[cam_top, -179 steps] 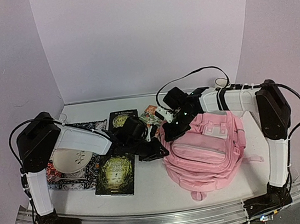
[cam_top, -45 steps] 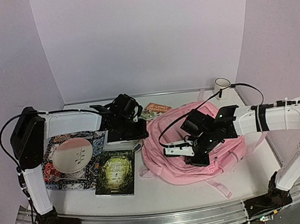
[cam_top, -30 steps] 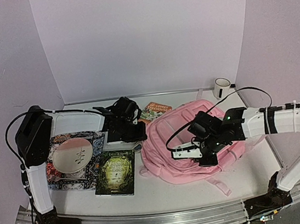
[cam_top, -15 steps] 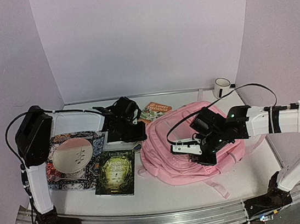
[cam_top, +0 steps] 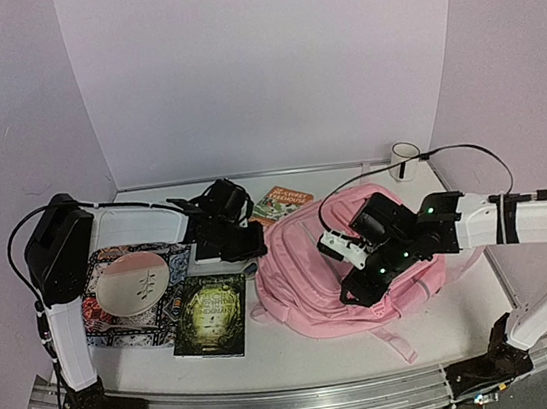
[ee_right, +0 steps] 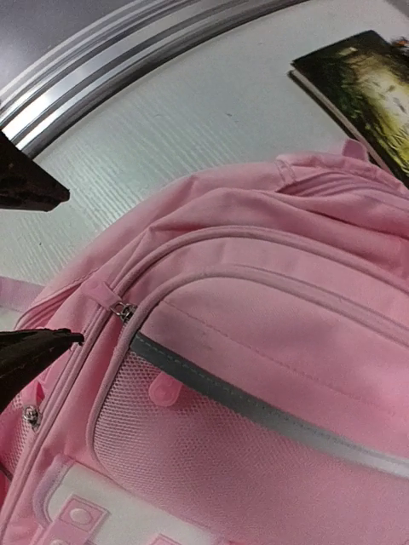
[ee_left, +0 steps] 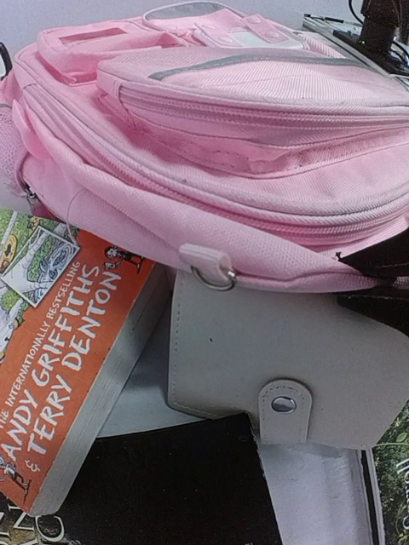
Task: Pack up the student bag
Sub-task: Zip the upper front pocket of the student bag.
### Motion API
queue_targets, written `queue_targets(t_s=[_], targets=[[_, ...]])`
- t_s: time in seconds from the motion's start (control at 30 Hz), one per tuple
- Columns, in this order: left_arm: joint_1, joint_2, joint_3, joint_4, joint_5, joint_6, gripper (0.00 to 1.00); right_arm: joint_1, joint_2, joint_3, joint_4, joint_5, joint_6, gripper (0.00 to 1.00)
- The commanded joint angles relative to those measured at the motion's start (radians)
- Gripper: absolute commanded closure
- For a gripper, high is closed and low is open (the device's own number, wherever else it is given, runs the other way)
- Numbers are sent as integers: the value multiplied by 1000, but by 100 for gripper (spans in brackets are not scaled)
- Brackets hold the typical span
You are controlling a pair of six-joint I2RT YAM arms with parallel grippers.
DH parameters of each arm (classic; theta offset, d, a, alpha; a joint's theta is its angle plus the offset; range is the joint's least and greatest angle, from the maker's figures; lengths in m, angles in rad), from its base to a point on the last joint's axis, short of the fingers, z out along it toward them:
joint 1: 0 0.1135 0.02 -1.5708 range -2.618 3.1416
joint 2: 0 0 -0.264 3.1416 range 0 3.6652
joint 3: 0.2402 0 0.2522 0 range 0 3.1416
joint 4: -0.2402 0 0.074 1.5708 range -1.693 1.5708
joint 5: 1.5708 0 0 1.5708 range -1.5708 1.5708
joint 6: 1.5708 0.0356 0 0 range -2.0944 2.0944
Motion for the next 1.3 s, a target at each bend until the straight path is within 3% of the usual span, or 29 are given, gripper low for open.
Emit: queue_targets(t_s=[0.0,0.2,0.5,0.7,0.9,1.1,1.27], targets=[[39,-61,-20,57,-75,-40,100,8,-88,-90,60,70,354,54],[39,-65,-26,70,-65,-40,100,7,-42,-165,194,94,400,60],[39,-61,-31,76,-57,-42,100,7,125,-145,313,110,383,66],[39,-65,-33,76,-62,-36,100,7,174,-145,312,143,389,77],[40,-69,-39,76,-79,-27,100,7,140,-157,231,210,388,99],[54,-87,-66,73,-113,-10,100,-24,81,-166,101,322,409,100],[75,-97,-92,62,-129,-6,100,-63,33,-188,92,317,418,100]])
